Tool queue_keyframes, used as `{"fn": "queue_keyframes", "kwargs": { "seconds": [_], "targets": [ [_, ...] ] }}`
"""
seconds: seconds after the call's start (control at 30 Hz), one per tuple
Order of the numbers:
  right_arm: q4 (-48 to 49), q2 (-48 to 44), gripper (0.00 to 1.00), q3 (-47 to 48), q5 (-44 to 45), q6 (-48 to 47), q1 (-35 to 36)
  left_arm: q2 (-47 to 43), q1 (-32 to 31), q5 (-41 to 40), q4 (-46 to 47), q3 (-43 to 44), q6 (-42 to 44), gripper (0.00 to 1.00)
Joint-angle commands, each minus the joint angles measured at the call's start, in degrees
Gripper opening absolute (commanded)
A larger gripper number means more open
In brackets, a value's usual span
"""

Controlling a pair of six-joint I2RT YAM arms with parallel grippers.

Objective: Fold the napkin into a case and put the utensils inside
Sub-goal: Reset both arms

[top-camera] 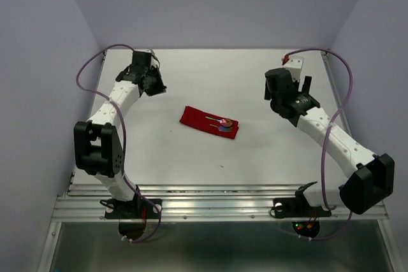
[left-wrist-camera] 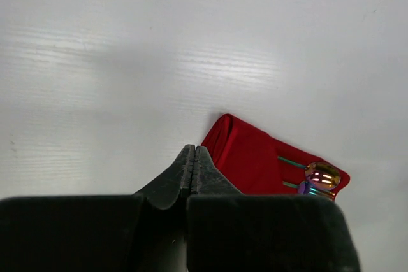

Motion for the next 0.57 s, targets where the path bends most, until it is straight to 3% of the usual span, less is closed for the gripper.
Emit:
{"fn": "queue_keyframes", "kwargs": {
  "seconds": [0.0, 0.2, 0.53],
  "targets": [
    [4.14, -1.58, 1.0, -3.84, 5.67, 11.53, 0.26, -4.46, 0.02, -2.36, -1.71, 5.4, 1.93, 0.05],
    [-4.47, 0.52, 1.0, -4.46, 4.8, 23.66, 0.26, -7.1, 0.02, -3.68, -3.38, 8.48, 3.08, 0.08],
    [2.37, -6.06, 1.0, -10.88, 0.83, 24.29, 0.26, -13.08, 0.11, -4.56, -3.3, 4.1, 3.87, 0.13]
  ]
}}
